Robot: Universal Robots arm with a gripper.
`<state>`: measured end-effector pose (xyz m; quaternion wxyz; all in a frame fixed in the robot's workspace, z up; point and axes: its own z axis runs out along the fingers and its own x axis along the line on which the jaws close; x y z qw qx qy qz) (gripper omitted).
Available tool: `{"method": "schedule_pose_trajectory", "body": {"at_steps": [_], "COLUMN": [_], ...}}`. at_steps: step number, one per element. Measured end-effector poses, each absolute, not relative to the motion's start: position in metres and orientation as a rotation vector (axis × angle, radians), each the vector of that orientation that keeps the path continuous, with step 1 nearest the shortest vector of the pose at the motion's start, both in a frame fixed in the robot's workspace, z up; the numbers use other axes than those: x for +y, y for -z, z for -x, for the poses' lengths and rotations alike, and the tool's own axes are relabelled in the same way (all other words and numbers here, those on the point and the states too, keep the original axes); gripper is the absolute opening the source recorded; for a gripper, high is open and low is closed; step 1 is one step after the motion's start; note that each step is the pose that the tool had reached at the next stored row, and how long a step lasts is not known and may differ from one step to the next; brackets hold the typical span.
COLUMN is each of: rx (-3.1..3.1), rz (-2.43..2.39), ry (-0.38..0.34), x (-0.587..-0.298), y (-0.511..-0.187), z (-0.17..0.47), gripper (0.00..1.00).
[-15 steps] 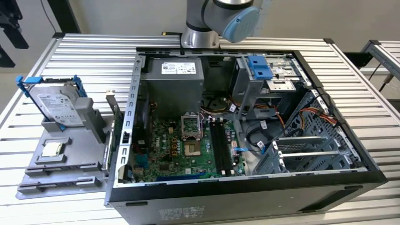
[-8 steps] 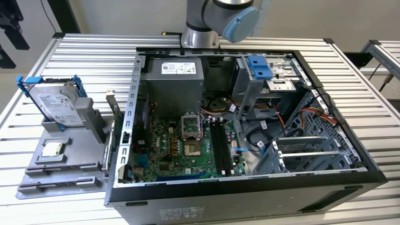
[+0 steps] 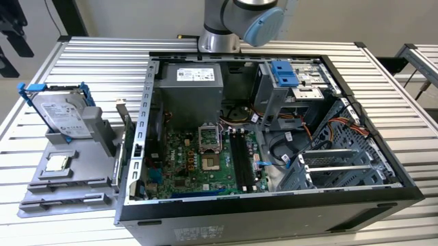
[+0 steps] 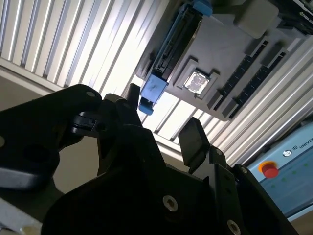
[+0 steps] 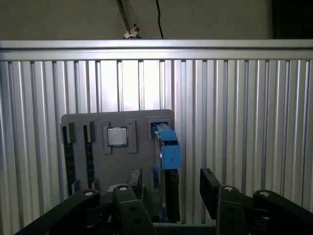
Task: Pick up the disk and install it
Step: 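Pick up the disk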
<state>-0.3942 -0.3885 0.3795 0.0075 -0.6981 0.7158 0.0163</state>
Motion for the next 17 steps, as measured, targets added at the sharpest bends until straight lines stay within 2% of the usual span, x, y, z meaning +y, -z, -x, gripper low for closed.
{"method": "schedule_pose_trajectory", "body": {"at_steps": [17], "rx": [2.237], "rz": [2.181], "ry": [-0.053], "x": [-0.3884], "y": [-0.3722], "z": [0.3943], "gripper": [1.0]}}
